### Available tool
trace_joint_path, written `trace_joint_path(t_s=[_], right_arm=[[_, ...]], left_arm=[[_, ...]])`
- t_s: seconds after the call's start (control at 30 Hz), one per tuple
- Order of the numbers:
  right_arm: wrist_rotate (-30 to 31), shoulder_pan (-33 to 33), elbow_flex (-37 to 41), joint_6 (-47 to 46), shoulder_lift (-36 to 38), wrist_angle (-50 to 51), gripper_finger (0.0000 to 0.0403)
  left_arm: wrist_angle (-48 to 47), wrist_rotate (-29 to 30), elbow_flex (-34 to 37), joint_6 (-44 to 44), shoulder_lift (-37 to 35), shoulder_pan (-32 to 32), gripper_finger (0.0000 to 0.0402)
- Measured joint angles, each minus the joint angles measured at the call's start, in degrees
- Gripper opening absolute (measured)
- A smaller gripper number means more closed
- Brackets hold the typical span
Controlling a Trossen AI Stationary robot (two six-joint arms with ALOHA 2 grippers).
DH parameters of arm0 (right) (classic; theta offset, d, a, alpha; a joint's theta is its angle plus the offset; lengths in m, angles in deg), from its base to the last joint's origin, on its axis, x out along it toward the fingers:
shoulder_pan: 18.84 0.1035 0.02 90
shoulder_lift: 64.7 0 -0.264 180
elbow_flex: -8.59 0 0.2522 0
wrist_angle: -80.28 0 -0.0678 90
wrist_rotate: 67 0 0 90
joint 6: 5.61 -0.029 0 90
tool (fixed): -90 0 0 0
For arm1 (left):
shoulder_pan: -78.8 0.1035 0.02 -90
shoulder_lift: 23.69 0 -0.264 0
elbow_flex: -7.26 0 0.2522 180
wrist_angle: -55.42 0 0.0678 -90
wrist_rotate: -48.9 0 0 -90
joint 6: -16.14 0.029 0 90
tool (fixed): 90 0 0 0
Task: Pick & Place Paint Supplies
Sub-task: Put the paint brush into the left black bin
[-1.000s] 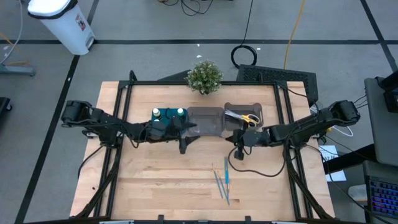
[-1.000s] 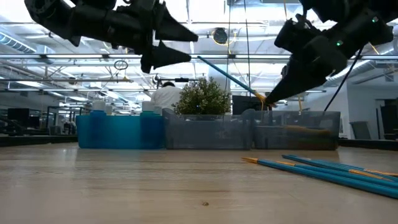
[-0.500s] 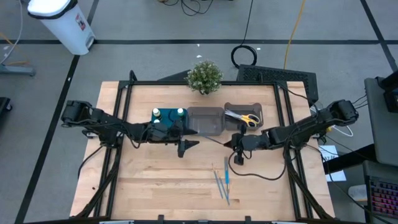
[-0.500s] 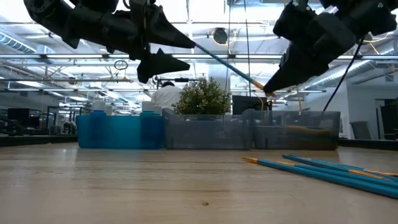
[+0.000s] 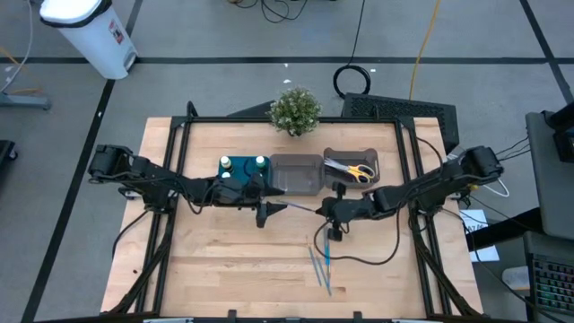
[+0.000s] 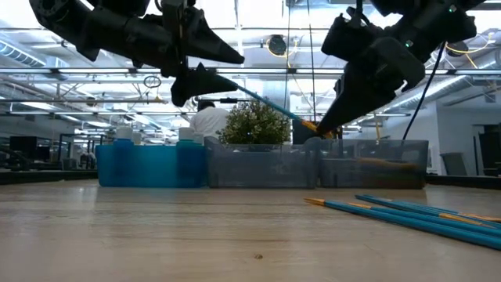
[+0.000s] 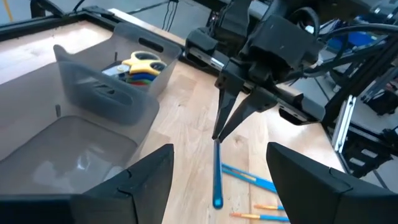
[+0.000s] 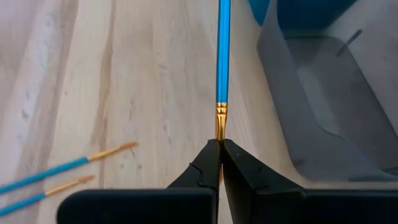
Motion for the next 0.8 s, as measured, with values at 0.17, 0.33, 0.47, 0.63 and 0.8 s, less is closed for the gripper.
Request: trace_joint_path(t_s=[0.17,0.33,0.47,0.63,0.8], right_arm=[[0.04,-0.34,-0.6,0.17,-0.53,1.71,0.0],[0.07,-0.34,-0.6,-0.23,-0.59,1.93,0.0],[0.06,-0.34,-0.6,-0.23,-0.59,2.12,0.0],[0.07,-0.34,-0.6,-0.23,-0.59,2.02,0.0],[0.07,-0.34,-0.6,-0.23,-0.59,1.97,0.0]], left_arm=[[-2.78,-0.04,0.0,-0.05,0.0,0.02,0.0248],[-4.16,-0.91,0.0,-0.07,0.0,0.02,0.0231],[-4.17,-2.21,0.0,-0.07,0.0,0.02,0.0211],[-4.24,-2.73,0.0,-0.05,0.0,0.0,0.0179],[-4.24,-2.73,0.0,-0.05,0.0,0.02,0.0143]])
